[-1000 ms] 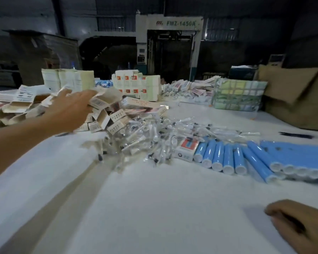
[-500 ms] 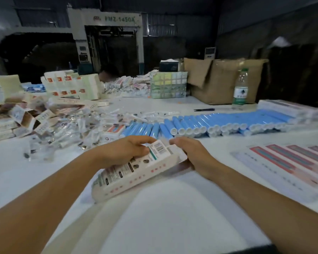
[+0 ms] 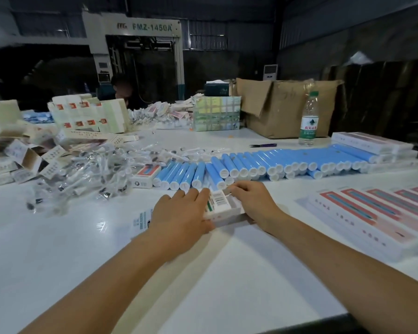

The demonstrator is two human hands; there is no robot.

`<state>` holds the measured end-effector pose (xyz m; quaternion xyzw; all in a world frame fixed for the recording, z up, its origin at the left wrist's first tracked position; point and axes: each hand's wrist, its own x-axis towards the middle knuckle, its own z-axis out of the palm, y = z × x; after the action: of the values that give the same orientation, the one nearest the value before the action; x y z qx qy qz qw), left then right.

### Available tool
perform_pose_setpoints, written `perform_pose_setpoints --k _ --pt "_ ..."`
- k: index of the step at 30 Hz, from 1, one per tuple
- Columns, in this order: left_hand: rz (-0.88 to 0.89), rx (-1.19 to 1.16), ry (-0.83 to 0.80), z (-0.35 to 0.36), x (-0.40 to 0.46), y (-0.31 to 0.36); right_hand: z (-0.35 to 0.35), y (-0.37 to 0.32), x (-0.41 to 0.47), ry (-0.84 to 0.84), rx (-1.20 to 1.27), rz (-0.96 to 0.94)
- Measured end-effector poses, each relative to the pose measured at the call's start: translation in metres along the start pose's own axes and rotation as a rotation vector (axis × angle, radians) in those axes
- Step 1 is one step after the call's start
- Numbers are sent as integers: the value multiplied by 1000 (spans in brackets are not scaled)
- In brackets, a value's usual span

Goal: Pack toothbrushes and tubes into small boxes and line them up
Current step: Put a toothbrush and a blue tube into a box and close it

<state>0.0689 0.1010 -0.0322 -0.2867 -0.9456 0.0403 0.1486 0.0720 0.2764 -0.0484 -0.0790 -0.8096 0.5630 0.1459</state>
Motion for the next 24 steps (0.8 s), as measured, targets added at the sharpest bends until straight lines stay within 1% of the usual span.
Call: perform_pose_setpoints --k 3,5,7,10,13,18,20,23,24 --pt "68 50 70 12 -4 -5 -5 0 6 102 -183 -95" --pt "100 79 120 18 -3 -6 -7 -8 19 125 -336 -168" --pt "114 86 166 21 0 -2 -4 -18 39 104 -534 -212" --pt "94 25 150 20 1 3 11 -36 80 53 -739 -229" --pt "105 -18 164 21 -1 3 27 -52 127 10 -878 -173" --pt "92 -54 209 21 0 0 57 -56 167 -144 -1316 -74" --pt "98 -58 206 23 1 -2 69 -56 176 -160 -1376 -42" --pt "110 -37 158 23 4 -5 76 -64 187 -166 -1344 53" --pt "116 -32 147 23 4 -5 75 -66 191 -193 -1327 88"
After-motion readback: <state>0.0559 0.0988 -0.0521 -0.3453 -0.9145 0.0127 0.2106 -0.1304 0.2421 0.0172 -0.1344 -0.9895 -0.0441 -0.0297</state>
